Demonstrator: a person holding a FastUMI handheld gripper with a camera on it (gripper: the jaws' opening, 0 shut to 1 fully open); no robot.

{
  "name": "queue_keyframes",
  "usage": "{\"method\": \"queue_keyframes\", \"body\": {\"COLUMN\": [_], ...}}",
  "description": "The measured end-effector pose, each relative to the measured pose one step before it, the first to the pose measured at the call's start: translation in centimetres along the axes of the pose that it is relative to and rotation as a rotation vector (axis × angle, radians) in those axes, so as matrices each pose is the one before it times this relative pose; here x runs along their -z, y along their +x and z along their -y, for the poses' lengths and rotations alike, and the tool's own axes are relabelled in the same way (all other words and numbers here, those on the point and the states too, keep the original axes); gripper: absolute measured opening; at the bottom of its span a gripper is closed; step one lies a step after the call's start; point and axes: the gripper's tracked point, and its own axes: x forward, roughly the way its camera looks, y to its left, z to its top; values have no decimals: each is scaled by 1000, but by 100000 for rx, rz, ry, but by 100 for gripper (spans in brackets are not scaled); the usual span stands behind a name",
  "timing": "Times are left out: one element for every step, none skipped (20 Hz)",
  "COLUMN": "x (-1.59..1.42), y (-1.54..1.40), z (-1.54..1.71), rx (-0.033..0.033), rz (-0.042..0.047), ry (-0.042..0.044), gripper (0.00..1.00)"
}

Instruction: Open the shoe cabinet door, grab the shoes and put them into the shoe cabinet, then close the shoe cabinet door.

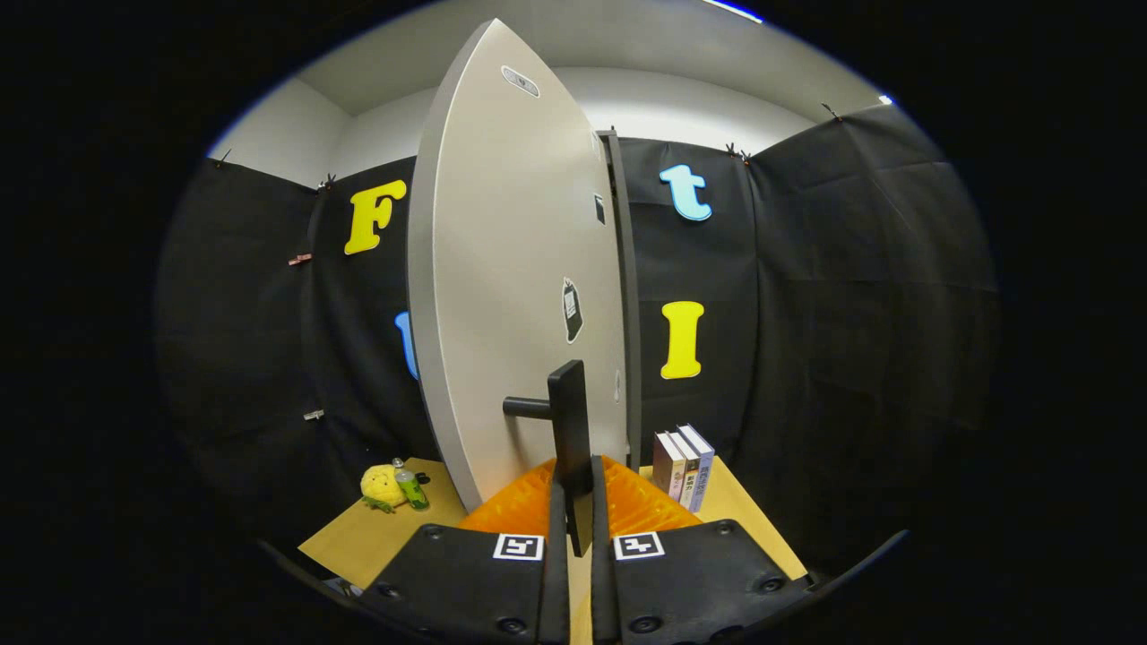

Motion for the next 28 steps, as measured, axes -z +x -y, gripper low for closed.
{"method": "queue_keyframes", "body": {"x": [-236,-37,53,-37,-151,-142,-134,-62,-40,-75,-159,-74,-89,-50,87,200,23,36,-47,-128,10,114,58,111,61,282,259,224], "y": [-186,-208,-46,-54,-219,-102,-125,-171,-128,-79,-68,47,-117,-135,-43,-37,46,74,-65,18,-11,-65,-95,-117,-408,-124,-325,-757], "z": [804,609,433,508,454,640,589,665,843,988,861,874,144,-468,-324,80,158,424,304,-1,-159,-311,41,486,281,131,428,188], "rx": [196,49,-247,-562,-792,-705,-325,188,889,1277,1250,927,-1586,-2541,-2093,-1262,227,1117,825,553,-130,-441,771,1908,1879,1490,2517,2292], "rz": [489,167,175,178,57,128,262,243,-105,-16,-3,-4,-316,-452,-354,-152,269,259,342,197,-72,-314,417,459,620,246,143,20], "ry": [393,-201,-535,-287,738,1214,872,86,-207,-457,-294,357,2241,2914,1611,605,-75,-684,-495,607,1189,1063,27,-1131,-1320,-1137,-592,106], "gripper": [13,14,13,13,13,14,14,14,13,13,13,11,8,8,8,8,9,10,10,9,9,9,10,10,10,10,18,29]}}
